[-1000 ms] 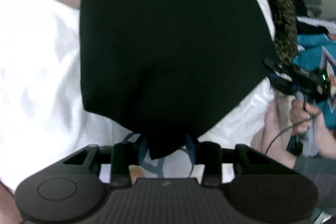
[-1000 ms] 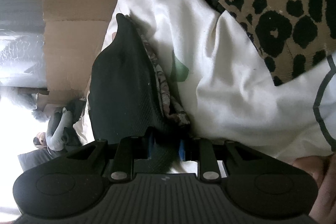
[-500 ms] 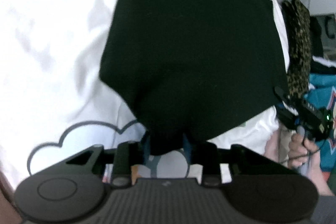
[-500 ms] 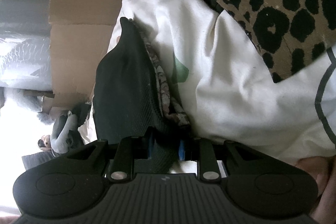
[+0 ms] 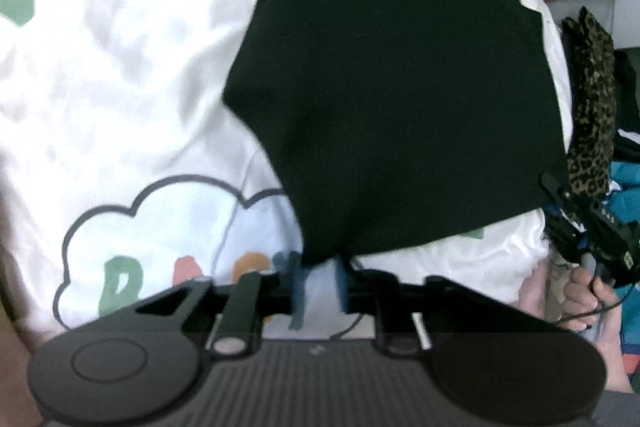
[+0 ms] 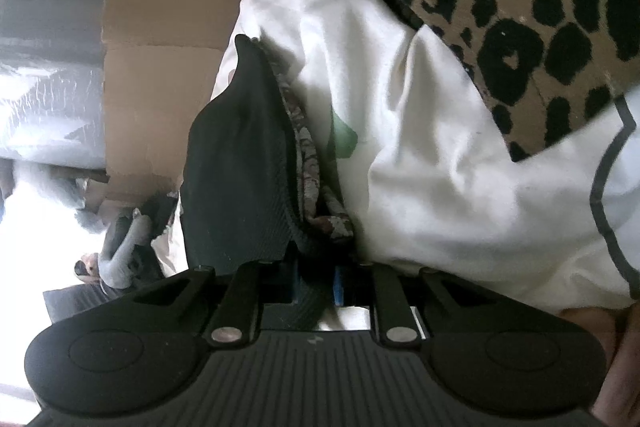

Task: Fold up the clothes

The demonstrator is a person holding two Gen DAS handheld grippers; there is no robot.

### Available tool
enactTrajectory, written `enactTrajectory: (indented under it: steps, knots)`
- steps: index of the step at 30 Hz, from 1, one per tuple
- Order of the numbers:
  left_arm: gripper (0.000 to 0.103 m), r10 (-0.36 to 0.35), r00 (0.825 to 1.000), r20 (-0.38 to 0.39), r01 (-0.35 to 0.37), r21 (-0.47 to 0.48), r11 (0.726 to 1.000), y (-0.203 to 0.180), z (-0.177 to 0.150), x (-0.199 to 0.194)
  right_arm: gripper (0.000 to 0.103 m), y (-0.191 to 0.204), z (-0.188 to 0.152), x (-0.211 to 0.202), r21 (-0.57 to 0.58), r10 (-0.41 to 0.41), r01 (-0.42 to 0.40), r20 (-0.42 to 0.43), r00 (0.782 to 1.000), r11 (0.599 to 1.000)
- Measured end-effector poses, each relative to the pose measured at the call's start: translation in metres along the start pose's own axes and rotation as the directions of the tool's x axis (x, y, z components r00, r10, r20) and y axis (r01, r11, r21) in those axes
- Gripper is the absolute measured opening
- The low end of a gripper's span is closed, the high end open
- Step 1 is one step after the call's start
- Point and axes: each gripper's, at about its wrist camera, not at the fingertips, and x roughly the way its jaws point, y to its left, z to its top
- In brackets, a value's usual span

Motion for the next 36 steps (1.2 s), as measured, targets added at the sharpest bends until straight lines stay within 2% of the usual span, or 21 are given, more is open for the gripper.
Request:
enactTrajectory:
  steps: [2,6,12,15,19,21,23,25,27,31,36]
  knots:
    - [0.036,0.015,1.0,0.007,-0.015,0.035,0.999,-0.003,0.0,-0.004,0.017,0.001,0.0,0.0,-0.007,-0.002,0.001,-0.003,1.0,1.0]
    - [0.039,0.031,0.999,0.005,-0.031,0.056,0.998,0.0,0.003,-0.01,0.017,-0.001,0.0,-0.001,-0.006,0.002,-0.002,-0.001,1.0,1.0]
    - [0.042,-0.021,0.998,0.059,0.021,0.001,1.0,0.01,0.015,-0.002,0.02,-0.003,0.0,0.0,-0.001,0.003,-0.003,-0.002,1.0,1.0]
    - [0.044,-0.044,0.994,0.101,0.054,-0.09,0.995,0.021,0.01,-0.001,0.023,-0.004,0.0,-0.001,0.002,0.001,-0.001,0.001,1.0,1.0]
    - [0.04,-0.07,0.99,0.123,0.089,-0.155,0.984,0.031,0.003,-0.004,0.022,-0.008,-0.001,0.0,0.033,0.018,-0.019,0.01,1.0,0.999]
    - [0.033,-0.085,0.99,0.117,0.105,-0.179,0.978,0.033,-0.002,-0.003,0.022,-0.011,-0.001,0.0,0.055,0.03,-0.031,0.014,0.999,0.998]
    - [0.031,-0.101,0.987,0.127,0.127,-0.211,0.969,0.036,-0.005,-0.001,0.021,-0.012,-0.001,0.0,0.069,0.04,-0.042,0.017,0.999,0.997]
    - [0.014,-0.103,0.985,0.136,0.131,-0.214,0.968,0.037,-0.005,0.001,0.019,-0.012,-0.001,0.001,0.072,0.046,-0.048,0.019,0.999,0.996]
    - [0.01,-0.113,0.983,0.145,0.147,-0.244,0.959,0.042,-0.008,0.0,0.015,-0.012,0.0,0.001,0.074,0.05,-0.051,0.02,0.999,0.996]
    - [0.008,-0.057,0.989,0.136,0.084,-0.198,0.977,0.033,-0.008,-0.009,0.007,-0.009,-0.001,0.0,0.064,0.057,-0.058,0.019,0.998,0.996]
    - [0.007,-0.014,0.995,0.098,0.029,-0.157,0.987,0.023,-0.003,-0.029,0.006,0.004,0.006,-0.002,0.002,0.035,-0.035,-0.019,0.999,0.999]
